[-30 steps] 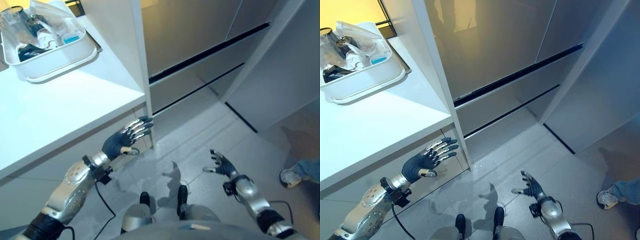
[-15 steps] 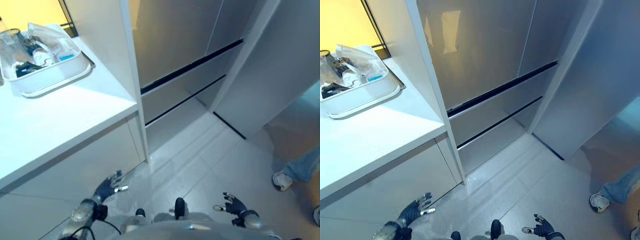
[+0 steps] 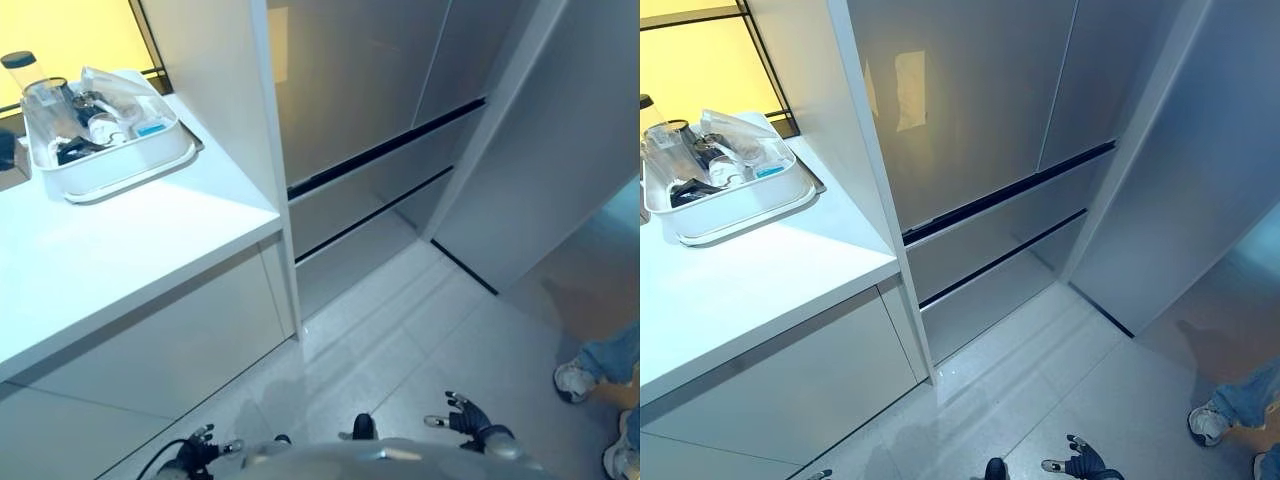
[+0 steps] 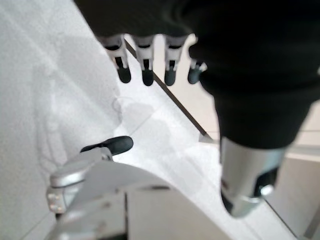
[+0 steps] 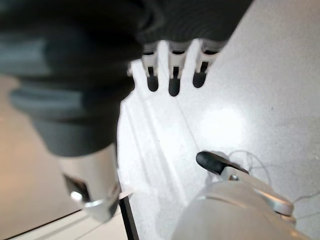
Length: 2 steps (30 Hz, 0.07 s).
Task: Take the drinks into the refrigerator
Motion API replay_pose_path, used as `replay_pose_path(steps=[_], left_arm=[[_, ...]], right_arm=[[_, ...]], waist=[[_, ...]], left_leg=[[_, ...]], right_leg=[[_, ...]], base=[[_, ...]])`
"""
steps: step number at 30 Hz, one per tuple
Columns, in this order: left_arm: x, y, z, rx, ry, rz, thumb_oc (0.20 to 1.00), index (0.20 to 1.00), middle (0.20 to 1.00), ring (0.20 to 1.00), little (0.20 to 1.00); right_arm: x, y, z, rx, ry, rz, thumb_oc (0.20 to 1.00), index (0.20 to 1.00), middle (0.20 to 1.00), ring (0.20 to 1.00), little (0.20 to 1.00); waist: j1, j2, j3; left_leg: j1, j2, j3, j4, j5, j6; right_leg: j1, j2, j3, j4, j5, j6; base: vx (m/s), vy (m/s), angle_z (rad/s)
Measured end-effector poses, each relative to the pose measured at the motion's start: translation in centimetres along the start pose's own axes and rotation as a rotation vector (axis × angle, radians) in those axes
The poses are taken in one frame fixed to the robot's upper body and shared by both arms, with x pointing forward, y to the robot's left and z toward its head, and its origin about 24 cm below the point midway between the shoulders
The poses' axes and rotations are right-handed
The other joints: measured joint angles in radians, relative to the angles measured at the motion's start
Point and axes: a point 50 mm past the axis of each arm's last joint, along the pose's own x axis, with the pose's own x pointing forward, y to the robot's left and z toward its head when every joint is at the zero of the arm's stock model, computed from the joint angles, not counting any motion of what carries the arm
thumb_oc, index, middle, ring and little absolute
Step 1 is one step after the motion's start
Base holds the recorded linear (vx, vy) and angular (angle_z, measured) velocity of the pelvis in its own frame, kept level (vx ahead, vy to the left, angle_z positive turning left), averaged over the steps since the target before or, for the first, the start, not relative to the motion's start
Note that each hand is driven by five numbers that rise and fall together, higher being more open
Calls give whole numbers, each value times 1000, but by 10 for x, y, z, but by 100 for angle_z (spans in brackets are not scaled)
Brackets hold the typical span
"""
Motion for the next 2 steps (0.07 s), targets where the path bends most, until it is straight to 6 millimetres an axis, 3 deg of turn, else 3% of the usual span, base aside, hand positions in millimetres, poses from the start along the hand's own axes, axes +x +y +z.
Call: replay_pose_path(steps=[2], left_arm=[[0, -3, 0, -4, 4, -1, 1000, 1000, 1000, 1000, 1000]], right_arm=[[0, 1, -2, 1, 7, -2, 1000, 1000, 1000, 1000, 1000]], waist=[[1, 0, -7]], left_leg=[[0, 1, -4, 0, 0, -1]], right_leg=[[3, 1, -5, 0, -1, -1]], base=[[37, -16, 5]])
